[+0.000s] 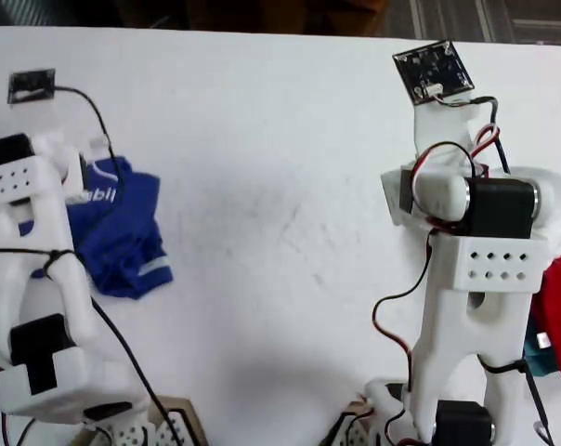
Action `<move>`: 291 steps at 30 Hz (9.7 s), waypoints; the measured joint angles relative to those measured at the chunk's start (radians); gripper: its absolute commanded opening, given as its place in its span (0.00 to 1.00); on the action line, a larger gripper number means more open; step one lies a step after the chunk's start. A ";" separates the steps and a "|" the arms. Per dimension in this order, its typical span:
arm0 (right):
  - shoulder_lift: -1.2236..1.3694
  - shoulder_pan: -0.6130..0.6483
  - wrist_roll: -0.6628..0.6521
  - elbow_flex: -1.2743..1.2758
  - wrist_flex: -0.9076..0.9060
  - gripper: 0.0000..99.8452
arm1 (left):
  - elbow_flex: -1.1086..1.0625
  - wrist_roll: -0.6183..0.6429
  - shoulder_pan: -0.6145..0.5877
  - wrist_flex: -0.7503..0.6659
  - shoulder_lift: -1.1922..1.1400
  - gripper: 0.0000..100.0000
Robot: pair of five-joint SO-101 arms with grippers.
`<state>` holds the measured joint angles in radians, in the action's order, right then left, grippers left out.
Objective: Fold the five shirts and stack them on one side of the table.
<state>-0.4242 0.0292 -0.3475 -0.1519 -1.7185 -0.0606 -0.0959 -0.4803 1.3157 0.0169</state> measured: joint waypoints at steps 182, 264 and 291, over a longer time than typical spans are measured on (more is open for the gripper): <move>0.342 0.583 -0.120 -0.256 -0.031 0.02 | 0.930 0.091 0.334 0.348 -0.884 0.23; 0.557 0.296 -0.305 0.333 0.305 0.17 | 0.585 -0.097 0.080 0.368 -0.546 0.19; 1.171 0.296 -0.204 -0.408 -0.025 0.02 | 0.290 -0.227 -0.080 0.321 -0.508 0.19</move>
<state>0.7465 0.3253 -0.5516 -0.5600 -1.7430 0.2294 -0.3230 -0.5600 1.6364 -0.4910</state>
